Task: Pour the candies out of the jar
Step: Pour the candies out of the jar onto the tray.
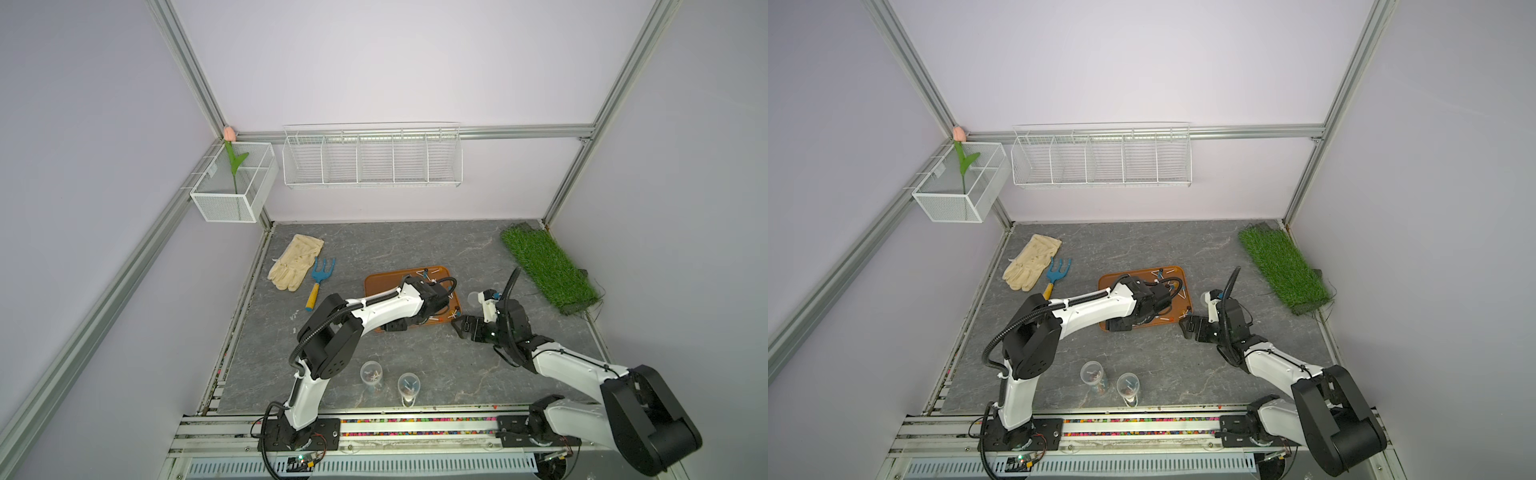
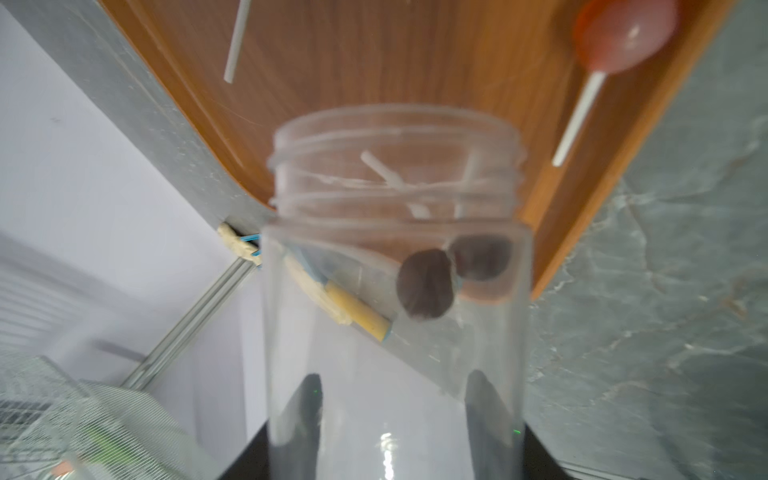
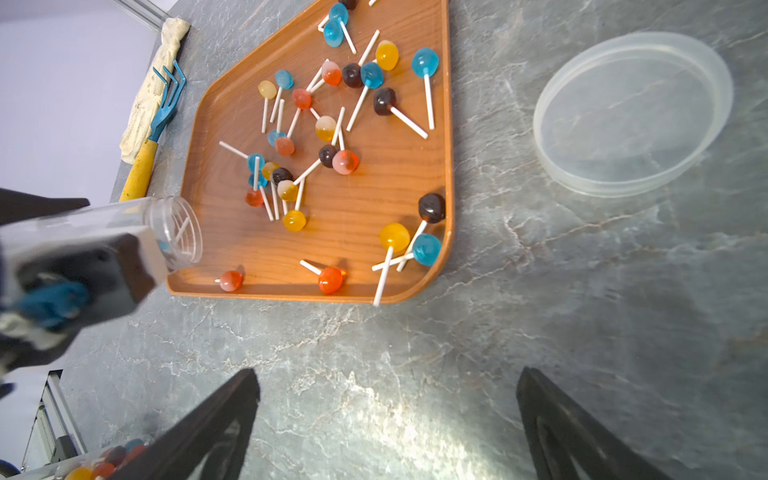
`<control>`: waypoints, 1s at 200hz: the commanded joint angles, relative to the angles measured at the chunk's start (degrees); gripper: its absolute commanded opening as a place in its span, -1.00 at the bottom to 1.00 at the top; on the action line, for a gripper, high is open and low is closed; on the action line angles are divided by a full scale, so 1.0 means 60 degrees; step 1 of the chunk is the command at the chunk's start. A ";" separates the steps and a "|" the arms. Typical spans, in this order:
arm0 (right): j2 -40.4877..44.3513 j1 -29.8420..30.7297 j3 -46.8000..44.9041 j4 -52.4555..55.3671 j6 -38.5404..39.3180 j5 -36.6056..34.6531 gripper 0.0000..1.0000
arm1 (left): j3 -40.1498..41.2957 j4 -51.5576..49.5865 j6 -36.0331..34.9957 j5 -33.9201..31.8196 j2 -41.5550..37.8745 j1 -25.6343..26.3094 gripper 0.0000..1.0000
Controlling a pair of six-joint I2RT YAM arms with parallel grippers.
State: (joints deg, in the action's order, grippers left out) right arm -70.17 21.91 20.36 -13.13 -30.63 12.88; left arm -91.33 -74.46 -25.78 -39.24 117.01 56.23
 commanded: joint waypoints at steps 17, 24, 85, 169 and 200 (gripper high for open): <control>0.0233 0.0095 -0.0074 0.0033 -0.0124 -0.0104 1.00 | -0.0271 -0.0312 0.0809 -0.1806 0.0298 0.0026 -0.12; 0.0247 0.0087 -0.0068 0.0049 -0.0128 -0.0097 1.00 | -0.0317 -0.0458 0.0726 -0.1427 0.0331 0.0004 -0.11; 0.0280 0.0127 -0.0017 0.0181 -0.0095 -0.0156 1.00 | -0.0004 -0.0598 0.0838 -0.1306 0.0380 -0.0040 -0.08; 0.0592 0.0186 0.0196 0.0748 -0.0010 -0.0185 1.00 | 0.0100 0.0186 0.0973 -0.1276 -0.0214 0.0033 -0.08; 0.1396 0.0151 0.0643 0.1898 0.0272 -0.0170 0.99 | -0.0126 0.0653 0.1341 0.0377 -0.1092 -0.0061 -0.08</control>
State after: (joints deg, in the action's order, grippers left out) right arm -65.71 22.65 21.34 -7.38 -30.37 12.05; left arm -89.52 -72.36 -20.49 -44.84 116.29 56.25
